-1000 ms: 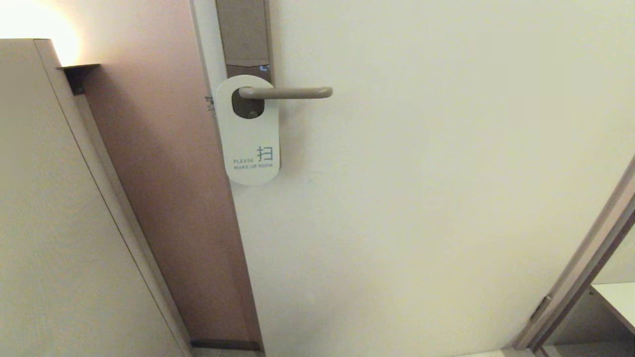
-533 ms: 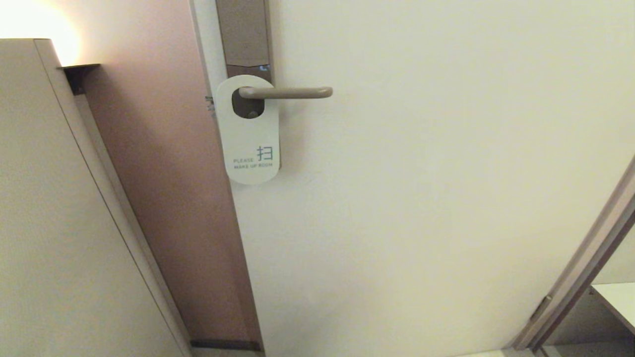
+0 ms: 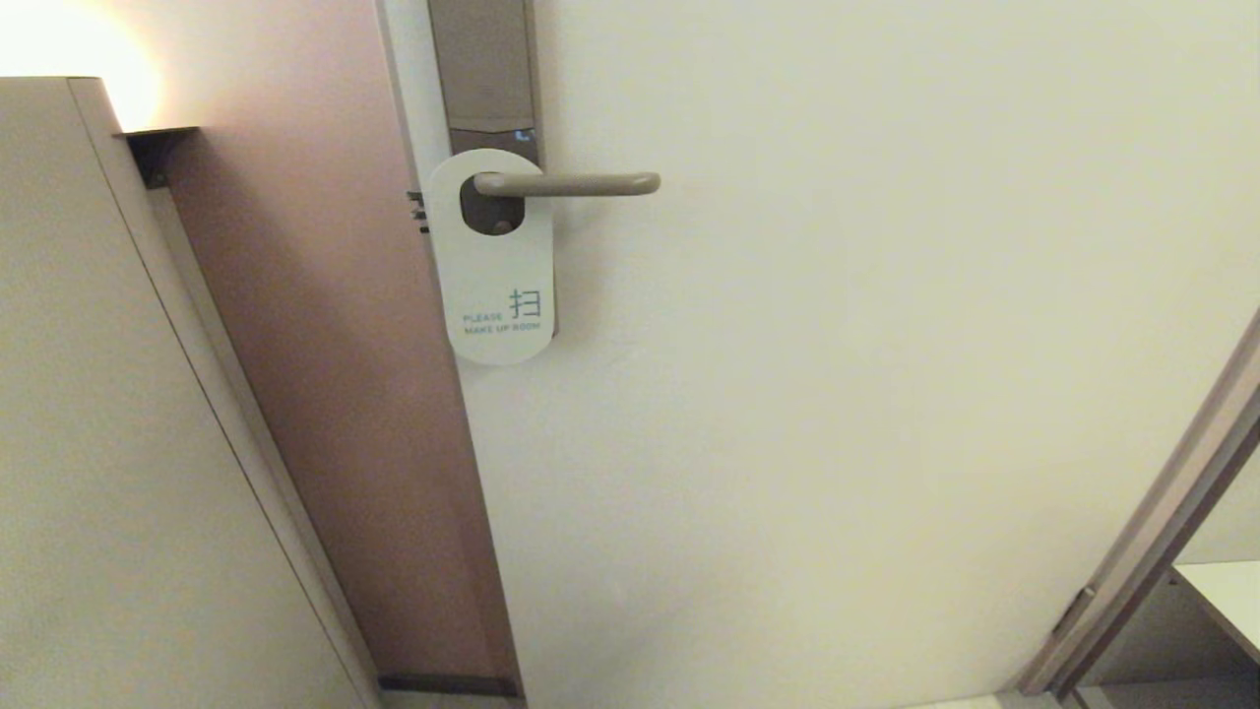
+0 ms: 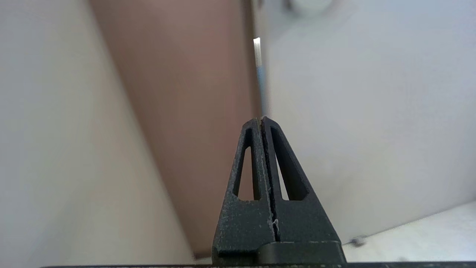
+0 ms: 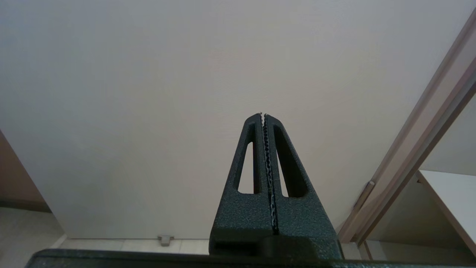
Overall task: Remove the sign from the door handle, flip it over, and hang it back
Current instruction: Take down the sign
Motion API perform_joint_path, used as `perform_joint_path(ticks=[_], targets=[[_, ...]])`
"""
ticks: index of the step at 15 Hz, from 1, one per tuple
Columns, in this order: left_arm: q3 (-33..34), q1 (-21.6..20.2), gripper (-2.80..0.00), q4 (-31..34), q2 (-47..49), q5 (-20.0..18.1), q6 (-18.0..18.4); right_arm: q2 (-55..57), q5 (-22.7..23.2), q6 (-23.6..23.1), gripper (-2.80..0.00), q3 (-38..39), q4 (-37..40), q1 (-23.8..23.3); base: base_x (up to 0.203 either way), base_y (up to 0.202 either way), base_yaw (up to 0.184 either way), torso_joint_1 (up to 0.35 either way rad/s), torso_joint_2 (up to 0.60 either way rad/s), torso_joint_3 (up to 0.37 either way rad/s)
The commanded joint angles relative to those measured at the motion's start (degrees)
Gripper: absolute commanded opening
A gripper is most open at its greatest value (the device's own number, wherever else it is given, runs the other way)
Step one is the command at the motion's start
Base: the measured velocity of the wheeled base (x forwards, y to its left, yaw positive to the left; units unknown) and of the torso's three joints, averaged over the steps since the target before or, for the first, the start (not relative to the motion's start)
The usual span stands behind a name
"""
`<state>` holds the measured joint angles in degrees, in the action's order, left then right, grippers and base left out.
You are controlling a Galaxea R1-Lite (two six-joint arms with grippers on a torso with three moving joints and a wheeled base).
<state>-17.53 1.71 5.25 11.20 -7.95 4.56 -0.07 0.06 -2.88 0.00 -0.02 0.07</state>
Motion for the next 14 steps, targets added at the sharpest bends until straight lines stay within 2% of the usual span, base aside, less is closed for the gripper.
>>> perform_joint_path(ticks=[1, 4, 6, 9, 14], targets=[[-3.8, 1.9, -2.80, -0.7, 8.8, -0.2, -0.3, 0.1, 0.0, 0.0, -2.80, 0.0, -0.1, 0.0, 0.000, 0.000, 0.000, 0.000, 0.00, 0.000], [-9.2, 5.9, -2.80, -5.1, 19.1, -0.5, -0.8, 0.1, 0.0, 0.0, -2.80, 0.0, -0.1, 0.0, 0.000, 0.000, 0.000, 0.000, 0.00, 0.000], [-11.3, 7.8, -2.80, -8.4, 24.9, -0.9, -2.3, 0.1, 0.0, 0.0, -2.80, 0.0, 0.0, 0.0, 0.000, 0.000, 0.000, 0.000, 0.00, 0.000], [-13.8, 8.6, -2.80, -11.9, 32.4, -2.2, -5.9, 0.1, 0.0, 0.0, -2.80, 0.0, 0.0, 0.0, 0.000, 0.000, 0.000, 0.000, 0.00, 0.000], [-15.2, 8.6, -2.80, -18.3, 42.6, -5.1, -7.9, 0.1, 0.0, 0.0, -2.80, 0.0, -0.1, 0.0, 0.000, 0.000, 0.000, 0.000, 0.00, 0.000]])
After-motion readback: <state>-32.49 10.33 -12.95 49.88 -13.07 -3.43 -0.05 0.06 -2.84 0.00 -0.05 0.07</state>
